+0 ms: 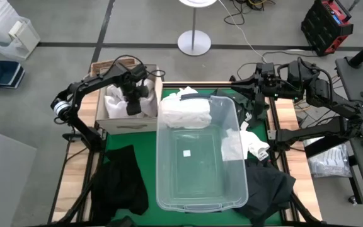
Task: Sort clothes
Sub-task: Put the white shirt into the white laundry organizer
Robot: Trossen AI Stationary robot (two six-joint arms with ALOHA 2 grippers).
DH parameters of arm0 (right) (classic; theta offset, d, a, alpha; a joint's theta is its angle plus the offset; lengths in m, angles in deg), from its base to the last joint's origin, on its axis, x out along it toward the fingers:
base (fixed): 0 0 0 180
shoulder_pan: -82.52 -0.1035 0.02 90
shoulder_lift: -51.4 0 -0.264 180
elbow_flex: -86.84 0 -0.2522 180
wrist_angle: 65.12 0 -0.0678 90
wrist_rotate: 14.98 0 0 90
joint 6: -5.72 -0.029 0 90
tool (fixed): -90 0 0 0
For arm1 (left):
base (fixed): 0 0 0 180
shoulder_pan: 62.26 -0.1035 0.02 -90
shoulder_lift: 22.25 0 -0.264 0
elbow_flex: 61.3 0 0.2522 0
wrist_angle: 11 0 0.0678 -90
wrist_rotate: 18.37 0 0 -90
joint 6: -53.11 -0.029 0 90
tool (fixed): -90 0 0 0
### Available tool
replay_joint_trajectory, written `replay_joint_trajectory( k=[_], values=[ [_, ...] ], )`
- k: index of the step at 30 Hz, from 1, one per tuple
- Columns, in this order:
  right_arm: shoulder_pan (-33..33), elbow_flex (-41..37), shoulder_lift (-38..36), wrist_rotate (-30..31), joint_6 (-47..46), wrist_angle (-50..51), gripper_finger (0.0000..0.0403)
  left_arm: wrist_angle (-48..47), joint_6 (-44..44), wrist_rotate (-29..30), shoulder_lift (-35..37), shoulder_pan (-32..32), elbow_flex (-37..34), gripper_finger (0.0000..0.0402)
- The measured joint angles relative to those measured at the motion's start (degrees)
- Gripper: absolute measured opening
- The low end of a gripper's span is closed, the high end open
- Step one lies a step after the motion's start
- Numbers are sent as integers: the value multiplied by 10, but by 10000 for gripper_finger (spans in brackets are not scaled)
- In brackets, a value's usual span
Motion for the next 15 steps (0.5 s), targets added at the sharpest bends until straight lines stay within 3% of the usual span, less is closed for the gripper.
replay_joint_trajectory(
  k=[9,15],
  values=[
    [0,0,0,0,0,0,57,16,-5,0,0,0,8,6],
    [0,0,0,0,0,0,57,15,-1,0,0,0,15,65]
  ],
)
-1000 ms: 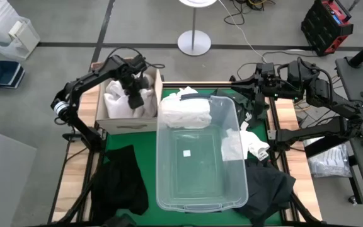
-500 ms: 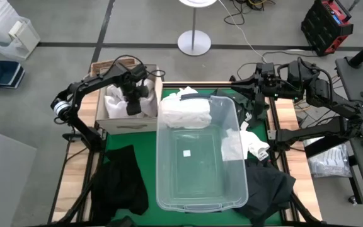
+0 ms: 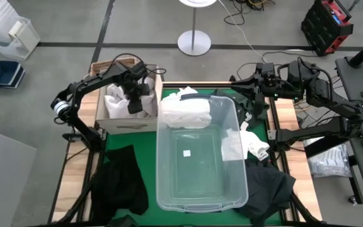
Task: Sort clothes
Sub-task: Put the white shirt into the white laundry organizer, then put the right black pants into the transparent bin
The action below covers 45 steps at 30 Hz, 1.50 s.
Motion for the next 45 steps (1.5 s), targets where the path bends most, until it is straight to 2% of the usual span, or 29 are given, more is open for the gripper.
replay_joint_trajectory(
  k=[9,16,26,28,33,37,39,41,45],
  values=[
    [0,0,0,0,-4,0,57,-24,44,1,3,0,17,209],
    [0,0,0,0,-4,0,57,-102,110,3,3,0,107,266],
    [0,0,0,0,-9,0,57,-180,194,0,4,2,277,277],
    [0,0,0,0,-9,0,57,-180,214,-22,4,2,313,277],
    [0,0,0,0,17,-7,57,-161,244,-118,9,13,401,277],
    [0,-3,0,-10,68,-15,57,-135,282,-125,17,53,483,276],
    [0,-5,0,-38,101,-26,57,-112,315,-114,20,84,525,275],
    [0,-6,-1,-73,133,-41,57,-82,357,-75,21,123,567,273],
    [0,-7,-2,-145,191,-50,57,-33,411,72,26,223,616,269]
  ],
)
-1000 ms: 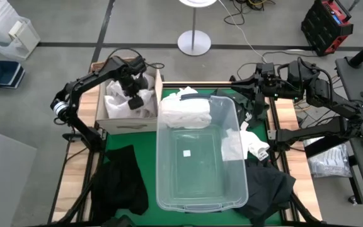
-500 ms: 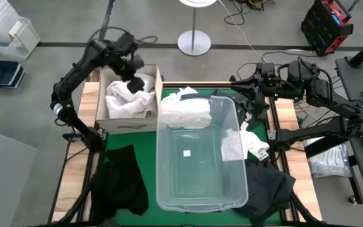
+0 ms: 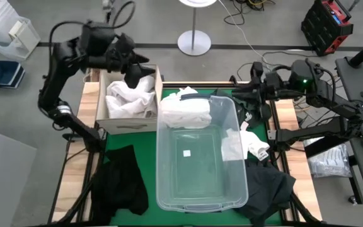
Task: Sort clothes
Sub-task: Put the right black pants into the transparent bin
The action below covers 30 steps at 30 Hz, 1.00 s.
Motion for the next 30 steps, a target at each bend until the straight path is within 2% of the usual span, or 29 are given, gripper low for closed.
replay_joint_trajectory(
  k=[3,6,8,10,15,21,30],
  values=[
    [0,-5,0,-40,39,-3,57,55,37,125,17,77,-29,267],
    [0,-10,1,-45,49,-13,57,71,61,242,17,129,-48,267],
    [0,-13,1,-45,43,-12,57,65,79,311,12,144,-53,267],
    [0,-21,1,-48,28,-5,57,49,109,355,8,146,-54,267],
    [0,-43,-9,-85,0,19,57,-45,262,421,4,143,-54,267],
    [0,-77,-41,-101,-1,65,57,-173,458,424,4,144,-54,267],
    [0,-97,-76,-102,16,97,57,-165,527,423,-1,145,-57,267]
  ],
)
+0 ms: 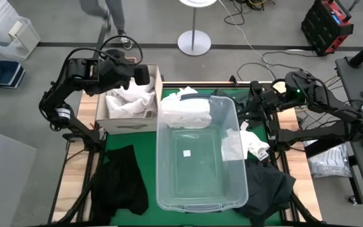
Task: Sort clothes
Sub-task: Put the right black pants into the transparent bin
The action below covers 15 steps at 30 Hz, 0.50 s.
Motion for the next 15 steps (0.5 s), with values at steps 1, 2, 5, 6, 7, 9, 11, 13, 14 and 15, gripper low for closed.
replay_joint_trajectory(
  k=[1,2,5,6,7,9,11,13,14,15],
  values=[
    [0,-1,-3,0,1,4,57,0,9,0,-2,0,0,267],
    [0,-2,-5,0,2,8,57,0,19,-1,-4,0,0,267],
    [0,-4,-10,0,9,27,57,0,40,-12,-13,1,0,267],
    [0,-5,-11,0,13,32,57,0,44,-17,-16,1,0,267],
    [0,-7,-11,0,18,37,57,0,48,-17,-20,1,0,267],
    [0,-8,-12,0,25,43,57,1,49,-18,-29,1,0,267],
    [0,-12,-14,0,25,46,57,2,49,-18,-37,1,0,267],
    [0,-13,-14,0,26,46,57,2,46,-18,-44,1,0,267],
    [0,-13,-15,0,27,46,57,2,42,-18,-46,1,0,267],
    [0,-13,-15,0,28,46,57,3,37,-18,-48,1,0,267]
  ],
)
